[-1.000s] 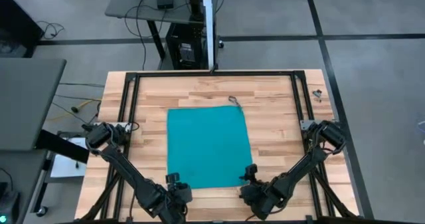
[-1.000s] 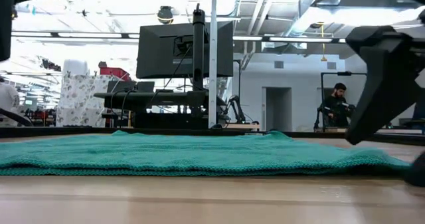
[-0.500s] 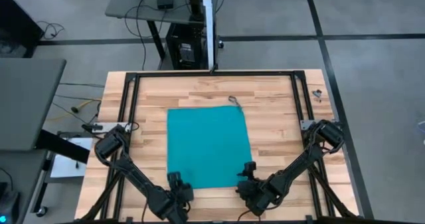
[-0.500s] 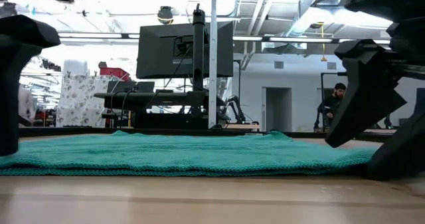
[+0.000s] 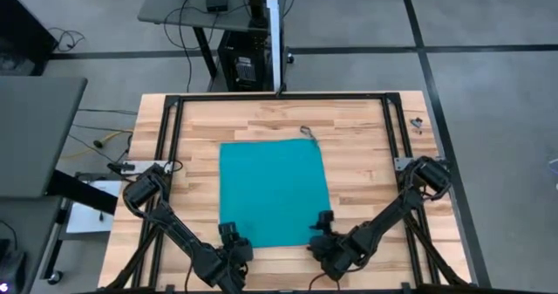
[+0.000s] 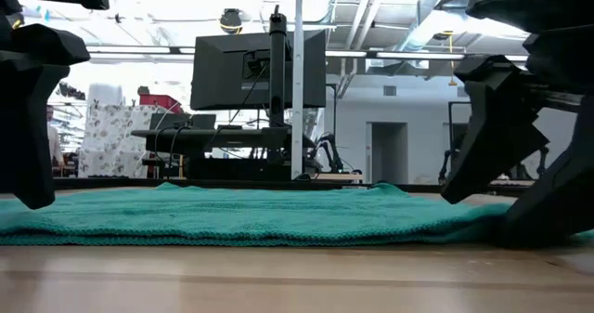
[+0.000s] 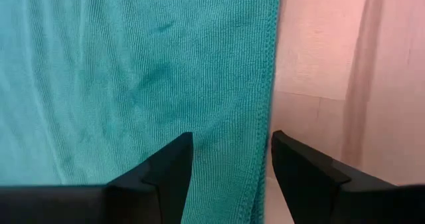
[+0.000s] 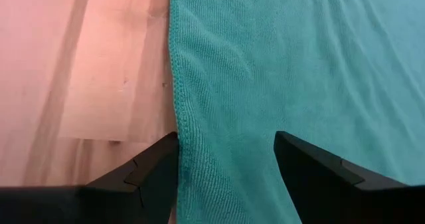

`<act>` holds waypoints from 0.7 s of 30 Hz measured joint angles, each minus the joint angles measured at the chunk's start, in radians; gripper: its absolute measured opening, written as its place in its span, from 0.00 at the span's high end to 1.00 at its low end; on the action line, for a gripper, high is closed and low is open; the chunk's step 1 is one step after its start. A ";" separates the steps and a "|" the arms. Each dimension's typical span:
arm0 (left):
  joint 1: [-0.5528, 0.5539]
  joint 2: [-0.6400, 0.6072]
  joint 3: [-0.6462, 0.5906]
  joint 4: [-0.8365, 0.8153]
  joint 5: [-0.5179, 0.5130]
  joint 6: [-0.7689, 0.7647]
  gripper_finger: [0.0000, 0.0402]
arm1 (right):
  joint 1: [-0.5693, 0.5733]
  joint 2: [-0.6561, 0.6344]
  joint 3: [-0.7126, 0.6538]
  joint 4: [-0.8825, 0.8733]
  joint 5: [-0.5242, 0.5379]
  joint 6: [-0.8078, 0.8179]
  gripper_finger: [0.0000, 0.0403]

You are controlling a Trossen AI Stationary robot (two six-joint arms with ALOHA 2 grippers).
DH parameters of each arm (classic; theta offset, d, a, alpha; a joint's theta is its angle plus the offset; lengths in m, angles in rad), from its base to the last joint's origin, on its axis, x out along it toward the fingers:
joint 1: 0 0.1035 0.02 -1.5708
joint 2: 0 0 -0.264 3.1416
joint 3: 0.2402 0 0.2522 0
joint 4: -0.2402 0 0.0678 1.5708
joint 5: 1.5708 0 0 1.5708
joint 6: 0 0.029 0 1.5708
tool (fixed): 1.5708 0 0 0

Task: Roll towel
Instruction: Roll the blue towel

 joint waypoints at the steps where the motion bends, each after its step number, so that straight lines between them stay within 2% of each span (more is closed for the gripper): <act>1: 0.000 0.000 0.000 0.003 -0.002 0.004 0.54 | -0.004 0.001 0.000 -0.002 0.000 -0.001 0.42; 21: 0.002 0.003 -0.002 0.007 0.001 -0.018 0.62 | -0.015 0.003 -0.001 -0.017 -0.042 -0.005 0.51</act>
